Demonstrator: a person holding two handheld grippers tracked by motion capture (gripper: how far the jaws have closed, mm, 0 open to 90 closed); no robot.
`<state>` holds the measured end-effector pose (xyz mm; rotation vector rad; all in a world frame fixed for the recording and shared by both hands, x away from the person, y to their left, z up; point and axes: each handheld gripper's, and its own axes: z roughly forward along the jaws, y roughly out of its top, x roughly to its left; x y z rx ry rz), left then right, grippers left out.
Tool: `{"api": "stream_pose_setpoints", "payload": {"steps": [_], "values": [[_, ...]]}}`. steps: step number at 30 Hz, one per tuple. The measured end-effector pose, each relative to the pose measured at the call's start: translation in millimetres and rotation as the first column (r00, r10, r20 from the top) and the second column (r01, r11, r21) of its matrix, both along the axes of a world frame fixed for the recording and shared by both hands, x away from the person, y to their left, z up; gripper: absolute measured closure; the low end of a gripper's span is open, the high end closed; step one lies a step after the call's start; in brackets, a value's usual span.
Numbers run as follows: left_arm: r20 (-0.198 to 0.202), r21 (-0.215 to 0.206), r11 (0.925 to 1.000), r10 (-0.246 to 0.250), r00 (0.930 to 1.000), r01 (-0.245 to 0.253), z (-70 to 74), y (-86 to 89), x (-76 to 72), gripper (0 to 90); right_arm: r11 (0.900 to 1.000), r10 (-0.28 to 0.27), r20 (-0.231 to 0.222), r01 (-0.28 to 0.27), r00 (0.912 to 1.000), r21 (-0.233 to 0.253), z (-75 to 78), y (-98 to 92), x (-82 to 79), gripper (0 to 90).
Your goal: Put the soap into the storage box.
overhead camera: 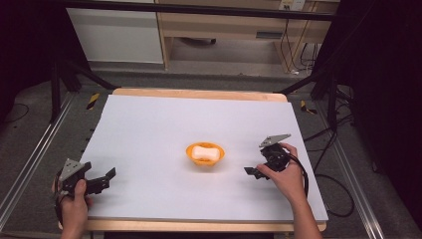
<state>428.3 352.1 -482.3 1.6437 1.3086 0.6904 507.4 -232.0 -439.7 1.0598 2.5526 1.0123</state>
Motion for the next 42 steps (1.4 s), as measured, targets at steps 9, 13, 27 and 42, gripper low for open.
{"api": "stream_pose_setpoints", "payload": {"steps": [9,13,27,42], "values": [[0.0,0.001,1.0,0.001,1.0,-0.001,0.0,-0.5,0.1,1.6,0.998,-0.041,0.012,0.04,0.9991,0.04,-2.9,-26.2,-12.8,0.6],[0.002,0.004,1.0,-0.001,1.0,0.001,-0.1,-1.1,0.0,1.6,0.997,-0.062,0.018,0.062,0.9979,0.038,-4.6,-33.0,-17.9,0.6],[0.003,0.002,1.0,0.0,1.0,0.0,0.0,-0.9,-0.1,1.6,0.987,-0.11,0.036,0.104,0.9933,0.124,-17.3,-66.2,-39.3,0.5],[0.003,0.007,1.0,0.0,1.0,0.0,0.0,-0.7,0.1,1.6,0.96,-0.226,0.061,0.211,0.9723,0.184,-29.5,-109.4,-62.7,0.6]]}}
